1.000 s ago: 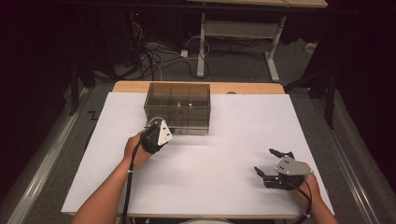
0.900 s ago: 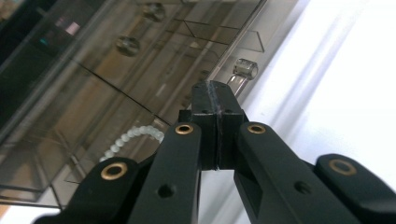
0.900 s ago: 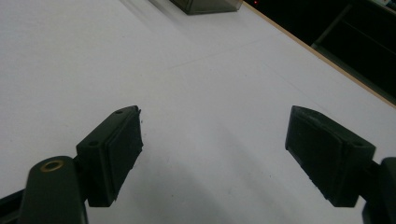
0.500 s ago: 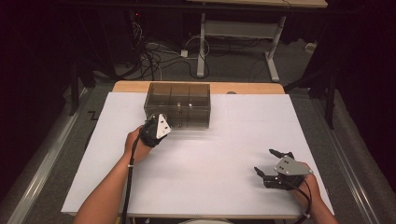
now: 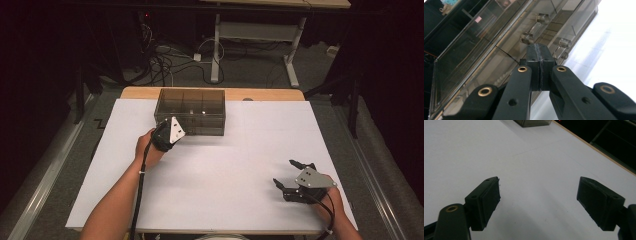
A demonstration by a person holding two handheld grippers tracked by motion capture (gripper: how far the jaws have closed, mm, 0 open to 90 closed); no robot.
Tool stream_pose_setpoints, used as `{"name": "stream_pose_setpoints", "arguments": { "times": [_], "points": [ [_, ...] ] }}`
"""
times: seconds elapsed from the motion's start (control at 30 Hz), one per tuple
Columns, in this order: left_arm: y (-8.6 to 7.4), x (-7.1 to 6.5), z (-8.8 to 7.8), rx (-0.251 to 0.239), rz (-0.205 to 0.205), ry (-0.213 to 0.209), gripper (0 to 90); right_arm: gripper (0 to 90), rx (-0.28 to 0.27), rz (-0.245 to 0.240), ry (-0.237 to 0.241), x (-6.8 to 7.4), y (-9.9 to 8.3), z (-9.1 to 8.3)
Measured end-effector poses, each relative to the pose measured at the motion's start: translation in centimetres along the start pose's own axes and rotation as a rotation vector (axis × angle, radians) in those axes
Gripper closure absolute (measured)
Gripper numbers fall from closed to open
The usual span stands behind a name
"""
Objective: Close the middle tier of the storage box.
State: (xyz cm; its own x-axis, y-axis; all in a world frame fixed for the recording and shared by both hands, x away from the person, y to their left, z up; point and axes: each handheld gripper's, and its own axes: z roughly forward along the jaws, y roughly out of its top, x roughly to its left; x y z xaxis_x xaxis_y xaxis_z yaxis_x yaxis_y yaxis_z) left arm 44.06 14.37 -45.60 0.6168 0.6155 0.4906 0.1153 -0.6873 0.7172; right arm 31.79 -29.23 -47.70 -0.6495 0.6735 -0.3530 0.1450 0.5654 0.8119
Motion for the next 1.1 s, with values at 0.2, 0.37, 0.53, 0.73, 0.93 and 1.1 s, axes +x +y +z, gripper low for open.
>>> {"name": "stream_pose_setpoints", "arguments": {
  "times": [0.2, 0.37, 0.53, 0.73, 0.93, 1.1],
  "points": [
    [-0.10, 0.02, 0.31, -0.011, -0.001, 0.003, 87.5, 19.6, 0.012, -0.001, -0.006, -0.03, -0.06, 0.26],
    [-0.19, 0.03, 0.33, -0.017, -0.018, 0.007, 87.5, 19.6, 0.014, 0.002, -0.004, 0.05, -0.07, 0.24],
    [-0.29, 0.18, 0.31, -0.026, -0.032, 0.010, 87.5, 19.6, 0.017, 0.000, -0.003, 0.13, -0.08, 0.28],
    [-0.34, 0.19, 0.36, -0.034, -0.041, 0.015, 87.5, 19.6, 0.020, -0.001, -0.002, 0.14, -0.11, 0.37],
    [-0.34, 0.03, 0.35, -0.035, -0.058, 0.012, 84.8, 19.6, 0.021, -0.004, 0.000, 0.19, -0.10, 0.43],
    [-0.43, -0.05, 0.35, -0.025, -0.059, 0.014, 85.2, 19.9, 0.020, -0.007, 0.001, 0.33, -0.04, 0.40]
  ]
}}
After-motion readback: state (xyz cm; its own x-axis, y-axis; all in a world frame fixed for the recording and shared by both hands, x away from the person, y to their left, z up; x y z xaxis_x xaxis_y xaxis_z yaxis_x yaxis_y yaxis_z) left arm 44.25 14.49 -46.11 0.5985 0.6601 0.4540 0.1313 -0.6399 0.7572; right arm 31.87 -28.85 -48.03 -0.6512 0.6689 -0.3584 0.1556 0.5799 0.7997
